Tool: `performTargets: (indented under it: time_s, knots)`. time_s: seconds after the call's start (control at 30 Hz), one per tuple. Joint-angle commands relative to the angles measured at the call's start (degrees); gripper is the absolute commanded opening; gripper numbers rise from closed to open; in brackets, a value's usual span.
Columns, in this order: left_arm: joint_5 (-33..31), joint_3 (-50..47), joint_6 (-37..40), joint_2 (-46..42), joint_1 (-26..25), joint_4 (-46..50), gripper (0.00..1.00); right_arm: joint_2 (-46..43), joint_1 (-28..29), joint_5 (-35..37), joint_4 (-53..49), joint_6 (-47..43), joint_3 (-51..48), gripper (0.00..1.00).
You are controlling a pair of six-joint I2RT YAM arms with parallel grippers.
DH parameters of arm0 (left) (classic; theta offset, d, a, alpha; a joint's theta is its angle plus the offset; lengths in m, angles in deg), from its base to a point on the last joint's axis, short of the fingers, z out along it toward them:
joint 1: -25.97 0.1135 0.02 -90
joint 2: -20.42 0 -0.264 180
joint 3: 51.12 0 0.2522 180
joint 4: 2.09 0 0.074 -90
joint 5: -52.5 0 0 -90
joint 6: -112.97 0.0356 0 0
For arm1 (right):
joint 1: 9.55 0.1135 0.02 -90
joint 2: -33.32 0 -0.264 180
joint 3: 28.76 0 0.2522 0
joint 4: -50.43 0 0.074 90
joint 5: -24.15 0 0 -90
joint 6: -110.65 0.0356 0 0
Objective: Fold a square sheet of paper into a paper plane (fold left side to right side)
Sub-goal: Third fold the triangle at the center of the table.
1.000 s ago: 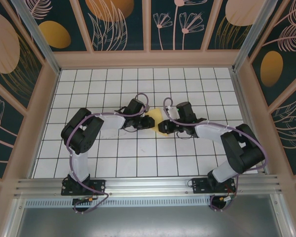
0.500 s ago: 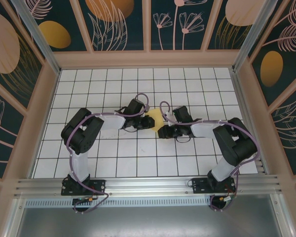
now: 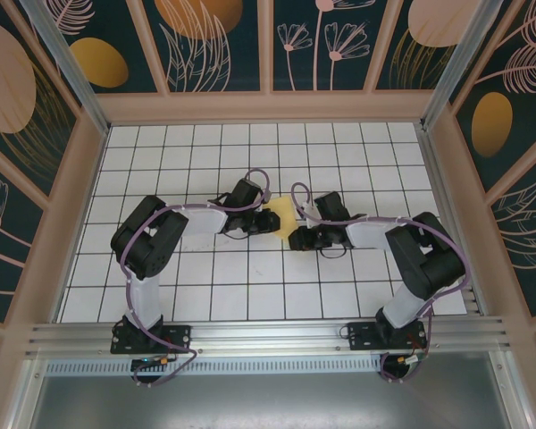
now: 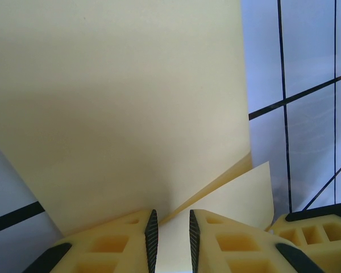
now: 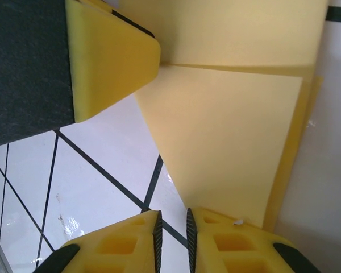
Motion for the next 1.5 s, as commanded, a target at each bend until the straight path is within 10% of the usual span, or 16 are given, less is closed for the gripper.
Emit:
performTargets:
  time_s: [0.0,0.8,1.47]
  knots:
    - [-5.5,-0.4,2.1,4.5,0.0,3.1,0.26,0.5,-0.8,1.2,-3.6,1.6,-1.4,0.19]
    - [-4.5,2.3,4.1,-6.9,0.0,5.0,0.33,1.6,-3.5,4.5,-7.2,7.1,-5.4,0.00]
    - [6.1,-3.1,-1.1,-5.5,-5.3,-4.7,0.15,2.8,-3.6,4.6,-6.6,7.3,-5.3,0.00]
